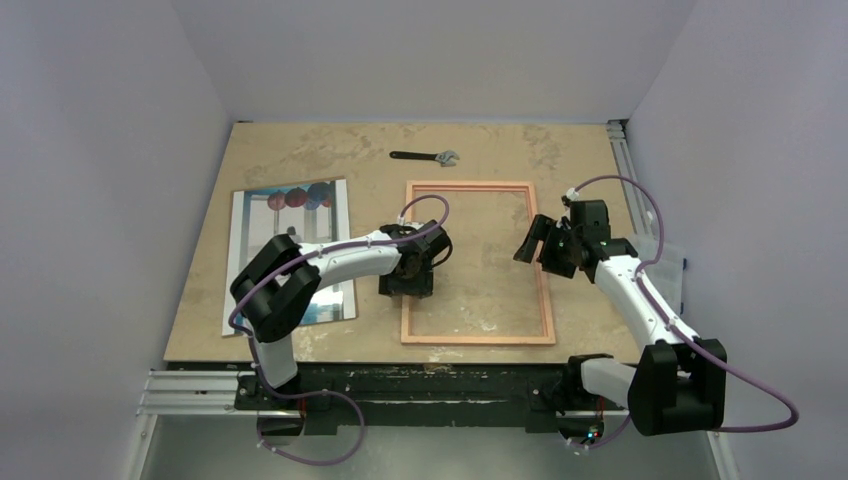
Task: Put the photo into the frame
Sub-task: Turn over the photo frame at the center of the board, then move the photo frame to the center of the board.
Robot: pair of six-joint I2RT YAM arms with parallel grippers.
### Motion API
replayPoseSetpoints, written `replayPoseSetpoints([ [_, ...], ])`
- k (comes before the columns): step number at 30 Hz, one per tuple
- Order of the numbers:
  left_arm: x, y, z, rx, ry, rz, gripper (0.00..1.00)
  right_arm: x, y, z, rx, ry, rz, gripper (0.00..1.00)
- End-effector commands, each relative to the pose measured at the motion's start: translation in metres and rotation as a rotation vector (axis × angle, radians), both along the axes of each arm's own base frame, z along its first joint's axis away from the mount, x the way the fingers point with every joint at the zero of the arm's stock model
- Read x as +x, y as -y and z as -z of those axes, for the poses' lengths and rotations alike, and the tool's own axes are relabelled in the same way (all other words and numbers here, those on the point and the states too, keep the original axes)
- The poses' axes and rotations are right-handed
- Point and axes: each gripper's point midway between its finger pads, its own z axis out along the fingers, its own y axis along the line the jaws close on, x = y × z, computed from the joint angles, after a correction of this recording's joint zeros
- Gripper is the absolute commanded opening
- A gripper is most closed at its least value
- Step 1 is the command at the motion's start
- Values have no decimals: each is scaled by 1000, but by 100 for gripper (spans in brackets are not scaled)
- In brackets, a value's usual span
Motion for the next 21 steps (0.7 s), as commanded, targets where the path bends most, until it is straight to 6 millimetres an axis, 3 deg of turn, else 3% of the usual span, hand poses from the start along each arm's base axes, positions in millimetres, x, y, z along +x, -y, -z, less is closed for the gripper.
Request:
replayPoseSetpoints([
  [1,3,2,-13,-2,23,16,68,6,-4,-12,16,50,-16,73],
  [6,3,1,-19,-18,39,7,65,7,-7,-15,34,54,-19,73],
  [17,2,16,-13,-85,22,12,32,3,-10,-15,56,55,-24,73],
  [21,2,23,-12,-104,10,21,28,4,-11,-17,60,58,-26,73],
])
